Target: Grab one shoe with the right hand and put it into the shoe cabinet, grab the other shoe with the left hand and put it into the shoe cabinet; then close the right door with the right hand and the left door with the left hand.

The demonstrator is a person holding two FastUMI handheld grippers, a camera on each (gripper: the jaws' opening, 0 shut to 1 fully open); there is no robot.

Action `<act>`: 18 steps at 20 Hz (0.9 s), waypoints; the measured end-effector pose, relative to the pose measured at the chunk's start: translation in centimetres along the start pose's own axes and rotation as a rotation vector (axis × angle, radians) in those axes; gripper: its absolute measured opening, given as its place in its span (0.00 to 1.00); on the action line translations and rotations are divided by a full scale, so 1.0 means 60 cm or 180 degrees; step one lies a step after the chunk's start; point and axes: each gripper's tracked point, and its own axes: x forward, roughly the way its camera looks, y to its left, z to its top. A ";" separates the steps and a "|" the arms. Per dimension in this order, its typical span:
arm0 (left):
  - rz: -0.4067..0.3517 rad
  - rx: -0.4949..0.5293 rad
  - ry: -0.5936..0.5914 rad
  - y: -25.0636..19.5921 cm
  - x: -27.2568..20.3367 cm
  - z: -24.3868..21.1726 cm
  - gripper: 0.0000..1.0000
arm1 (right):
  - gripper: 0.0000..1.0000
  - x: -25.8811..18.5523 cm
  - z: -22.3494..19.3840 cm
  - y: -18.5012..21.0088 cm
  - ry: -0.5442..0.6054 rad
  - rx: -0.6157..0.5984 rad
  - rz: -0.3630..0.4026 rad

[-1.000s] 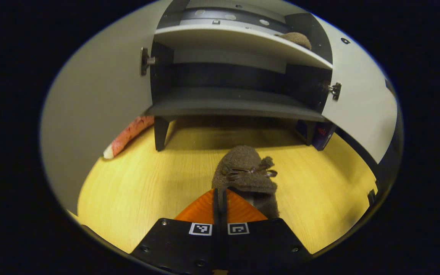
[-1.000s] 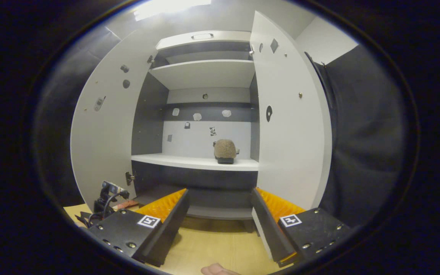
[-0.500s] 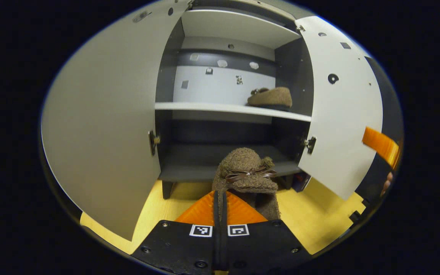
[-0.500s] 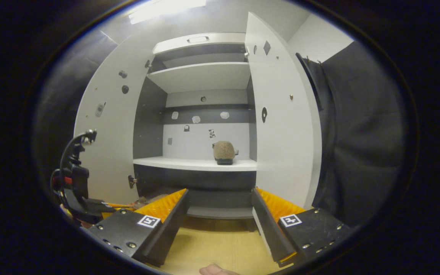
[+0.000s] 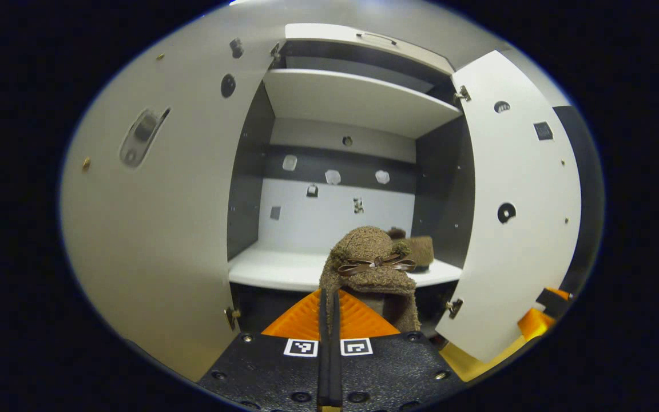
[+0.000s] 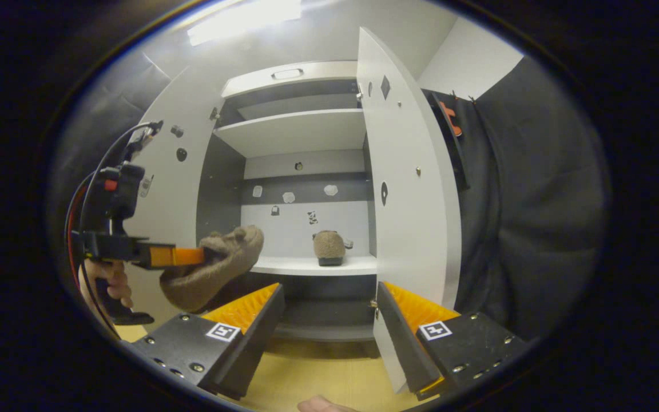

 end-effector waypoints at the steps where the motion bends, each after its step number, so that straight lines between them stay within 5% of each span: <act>1: 0.0026 0.0006 -0.0049 -0.001 0.018 0.019 0.00 | 0.98 -0.001 0.002 0.006 -0.0006 -0.0022 0.0066; 10: 0.0147 -0.0296 -0.0220 -0.006 0.221 0.101 0.00 | 0.98 -0.016 0.023 0.001 -0.0163 -0.0093 0.0329; 18: 0.0429 -0.0386 0.0232 0.056 0.349 0.011 0.00 | 0.98 -0.031 0.013 -0.009 -0.0133 0.0009 0.0421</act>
